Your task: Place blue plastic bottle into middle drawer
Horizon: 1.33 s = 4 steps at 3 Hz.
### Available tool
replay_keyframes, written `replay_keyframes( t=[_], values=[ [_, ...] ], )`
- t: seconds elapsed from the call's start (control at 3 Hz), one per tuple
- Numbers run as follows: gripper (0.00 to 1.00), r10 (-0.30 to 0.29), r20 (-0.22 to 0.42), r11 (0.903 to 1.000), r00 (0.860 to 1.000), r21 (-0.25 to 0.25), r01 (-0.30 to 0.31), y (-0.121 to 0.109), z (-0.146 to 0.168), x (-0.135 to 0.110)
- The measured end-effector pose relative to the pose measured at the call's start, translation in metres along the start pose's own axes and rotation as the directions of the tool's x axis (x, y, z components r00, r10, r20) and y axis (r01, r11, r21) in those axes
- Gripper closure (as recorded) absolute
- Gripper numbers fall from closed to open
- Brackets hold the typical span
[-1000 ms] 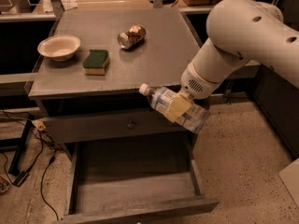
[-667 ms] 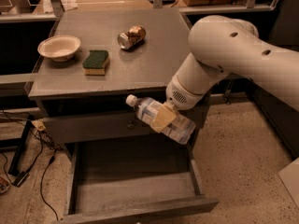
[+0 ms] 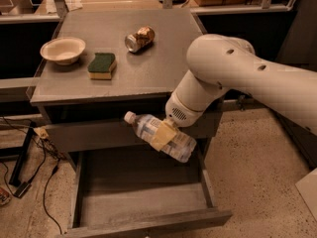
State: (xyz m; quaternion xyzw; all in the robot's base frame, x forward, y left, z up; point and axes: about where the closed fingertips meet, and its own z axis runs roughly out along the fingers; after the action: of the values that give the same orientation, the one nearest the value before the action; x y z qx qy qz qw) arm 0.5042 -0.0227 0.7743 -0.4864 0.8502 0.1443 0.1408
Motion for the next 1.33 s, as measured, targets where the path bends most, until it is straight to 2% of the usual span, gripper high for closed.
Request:
replay_keyframes(
  t=[0.33, 0.67, 1.0, 1.33],
  values=[
    [1.00, -0.002, -0.021, 0.9992, 1.000, -0.039, 0.001, 0.014, 0.038, 0.001],
    [1.00, -0.013, -0.032, 0.9987, 0.999, -0.050, 0.011, 0.018, 0.081, 0.001],
    [1.00, -0.036, 0.000, 0.9978, 0.999, -0.056, 0.036, 0.011, 0.136, 0.008],
    [1.00, -0.035, 0.001, 0.9976, 0.999, -0.060, 0.035, 0.012, 0.135, 0.008]
  ],
)
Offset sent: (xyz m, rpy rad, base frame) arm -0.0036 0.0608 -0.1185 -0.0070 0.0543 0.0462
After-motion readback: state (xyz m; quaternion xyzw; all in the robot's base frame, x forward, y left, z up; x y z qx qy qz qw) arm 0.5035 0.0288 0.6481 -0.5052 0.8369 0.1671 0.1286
